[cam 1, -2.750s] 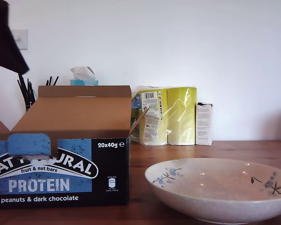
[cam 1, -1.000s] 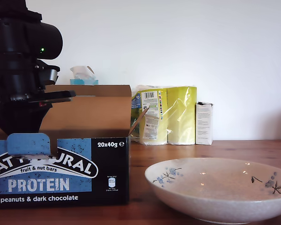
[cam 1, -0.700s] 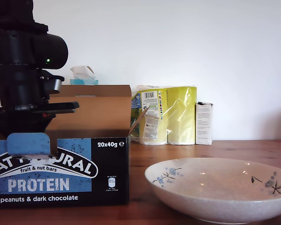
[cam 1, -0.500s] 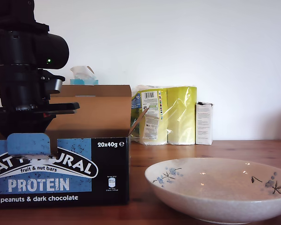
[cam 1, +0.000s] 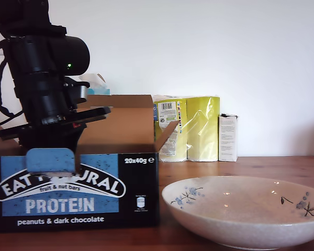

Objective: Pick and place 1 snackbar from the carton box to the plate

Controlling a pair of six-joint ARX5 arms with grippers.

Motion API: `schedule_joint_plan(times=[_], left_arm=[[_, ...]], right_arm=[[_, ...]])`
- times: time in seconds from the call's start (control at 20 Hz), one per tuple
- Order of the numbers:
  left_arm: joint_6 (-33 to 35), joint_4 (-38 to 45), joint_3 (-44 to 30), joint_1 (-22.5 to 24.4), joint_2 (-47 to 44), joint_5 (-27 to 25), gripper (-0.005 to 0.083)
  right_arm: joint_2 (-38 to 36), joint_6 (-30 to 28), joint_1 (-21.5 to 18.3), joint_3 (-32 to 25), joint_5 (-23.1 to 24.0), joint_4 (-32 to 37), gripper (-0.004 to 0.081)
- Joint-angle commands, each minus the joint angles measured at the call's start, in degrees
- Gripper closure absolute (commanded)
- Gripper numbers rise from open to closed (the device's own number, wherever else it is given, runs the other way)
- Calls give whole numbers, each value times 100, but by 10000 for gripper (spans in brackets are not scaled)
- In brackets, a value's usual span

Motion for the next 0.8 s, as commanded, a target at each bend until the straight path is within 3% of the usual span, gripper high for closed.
schedule_joint_plan(times=[0.0, 0.35, 0.4, 0.45, 0.55, 0.6, 0.75], left_arm=[[33, -68, 129, -13, 223, 24, 793], [181, -1303, 922, -63, -151, -15, 774], [173, -1438, 922, -77, -208, -17, 702], [140, -1572, 922, -77, -227, -17, 550], [155, -1738, 920, -142, -225, -55, 153], [234, -1685, 920, -192, -221, -105, 67], [310, -1283, 920, -302, -216, -234, 62]], right_arm=[[-2, -9, 28, 9, 0, 15, 783], [-2, -13, 28, 9, 0, -20, 783], [-2, -13, 28, 9, 0, -17, 783], [-2, -13, 28, 9, 0, -17, 783], [-2, -13, 28, 9, 0, -15, 783], [-2, -13, 28, 9, 0, -22, 783], [0, -15, 28, 9, 0, -9, 783]])
